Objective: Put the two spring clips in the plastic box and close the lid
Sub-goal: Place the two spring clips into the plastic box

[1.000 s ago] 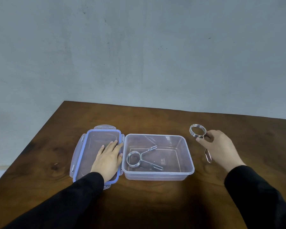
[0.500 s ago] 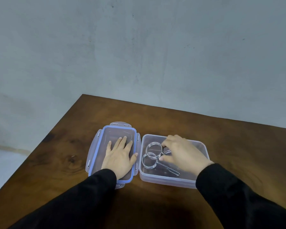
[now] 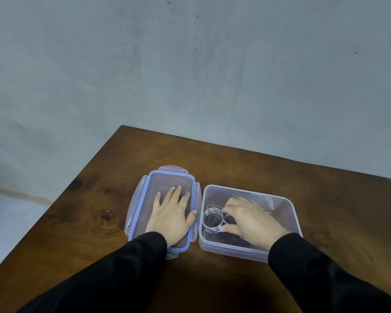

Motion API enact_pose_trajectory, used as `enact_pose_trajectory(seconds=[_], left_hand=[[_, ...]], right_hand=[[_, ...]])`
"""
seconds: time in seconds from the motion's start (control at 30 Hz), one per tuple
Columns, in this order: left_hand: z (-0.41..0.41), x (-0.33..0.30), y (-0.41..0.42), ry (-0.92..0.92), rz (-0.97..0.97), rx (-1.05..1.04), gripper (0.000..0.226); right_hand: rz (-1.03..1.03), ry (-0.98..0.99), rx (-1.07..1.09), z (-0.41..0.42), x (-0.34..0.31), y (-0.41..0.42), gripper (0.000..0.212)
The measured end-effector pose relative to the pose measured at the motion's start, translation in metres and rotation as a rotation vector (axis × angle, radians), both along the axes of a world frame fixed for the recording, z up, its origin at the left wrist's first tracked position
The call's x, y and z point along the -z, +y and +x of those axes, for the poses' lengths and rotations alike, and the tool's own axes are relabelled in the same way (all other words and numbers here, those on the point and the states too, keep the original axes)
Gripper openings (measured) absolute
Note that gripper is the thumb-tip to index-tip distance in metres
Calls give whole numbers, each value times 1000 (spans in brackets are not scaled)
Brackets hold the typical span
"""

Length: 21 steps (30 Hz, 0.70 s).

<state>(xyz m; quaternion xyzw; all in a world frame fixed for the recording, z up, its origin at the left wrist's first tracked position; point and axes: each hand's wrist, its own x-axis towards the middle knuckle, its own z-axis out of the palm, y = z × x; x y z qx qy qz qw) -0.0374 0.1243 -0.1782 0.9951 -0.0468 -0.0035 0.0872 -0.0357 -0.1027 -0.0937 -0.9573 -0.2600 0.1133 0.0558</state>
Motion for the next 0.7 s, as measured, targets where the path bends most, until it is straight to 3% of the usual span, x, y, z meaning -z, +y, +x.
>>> enact_pose_trajectory(seconds=[0.7], left_hand=[[-1, -2, 1, 9, -2, 2, 66]], right_hand=[[-39, 71, 81, -3, -1, 2, 56]])
